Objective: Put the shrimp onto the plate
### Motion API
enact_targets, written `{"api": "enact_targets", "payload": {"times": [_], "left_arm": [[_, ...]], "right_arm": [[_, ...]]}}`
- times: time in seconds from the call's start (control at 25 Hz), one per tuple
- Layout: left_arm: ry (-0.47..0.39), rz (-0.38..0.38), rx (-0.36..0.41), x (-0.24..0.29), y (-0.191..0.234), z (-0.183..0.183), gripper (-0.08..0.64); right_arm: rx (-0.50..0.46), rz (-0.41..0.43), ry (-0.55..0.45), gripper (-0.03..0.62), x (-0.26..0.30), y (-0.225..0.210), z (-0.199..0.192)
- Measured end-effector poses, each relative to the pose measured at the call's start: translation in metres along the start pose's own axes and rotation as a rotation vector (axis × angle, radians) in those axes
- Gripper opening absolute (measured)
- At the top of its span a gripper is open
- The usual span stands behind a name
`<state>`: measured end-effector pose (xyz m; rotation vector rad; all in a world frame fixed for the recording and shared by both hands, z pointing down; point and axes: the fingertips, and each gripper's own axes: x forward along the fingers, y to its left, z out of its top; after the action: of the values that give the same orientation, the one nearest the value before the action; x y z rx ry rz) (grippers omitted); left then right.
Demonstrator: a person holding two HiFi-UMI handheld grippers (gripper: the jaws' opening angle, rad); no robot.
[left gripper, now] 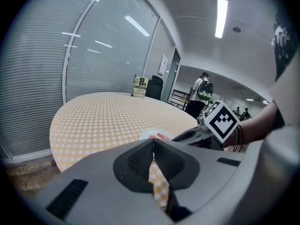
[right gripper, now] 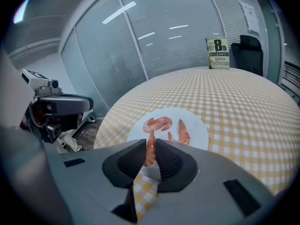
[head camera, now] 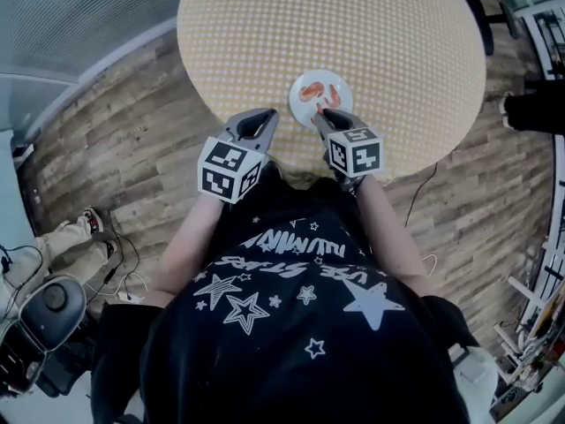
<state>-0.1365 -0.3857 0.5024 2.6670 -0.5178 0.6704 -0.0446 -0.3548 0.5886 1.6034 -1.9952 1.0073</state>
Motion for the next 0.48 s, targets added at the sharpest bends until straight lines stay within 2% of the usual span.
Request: {"api": "enact_targets", "payload": {"times": [0.24,0.48], "left_arm": [[0.010,-0.020,0.010,0.0005,0.0017,-0.0001,0.009],[0.013,-0.040,0.006,-0.0015,0.0030,-0.0049,0.009]], "right_arm": [[0.003,-0.037,0.008,0.058,0.0036,-0.0094,0.0010],[-0.035,-0.074,0.037,0.058,0.0095,-0.0094,-0.0007]]}}
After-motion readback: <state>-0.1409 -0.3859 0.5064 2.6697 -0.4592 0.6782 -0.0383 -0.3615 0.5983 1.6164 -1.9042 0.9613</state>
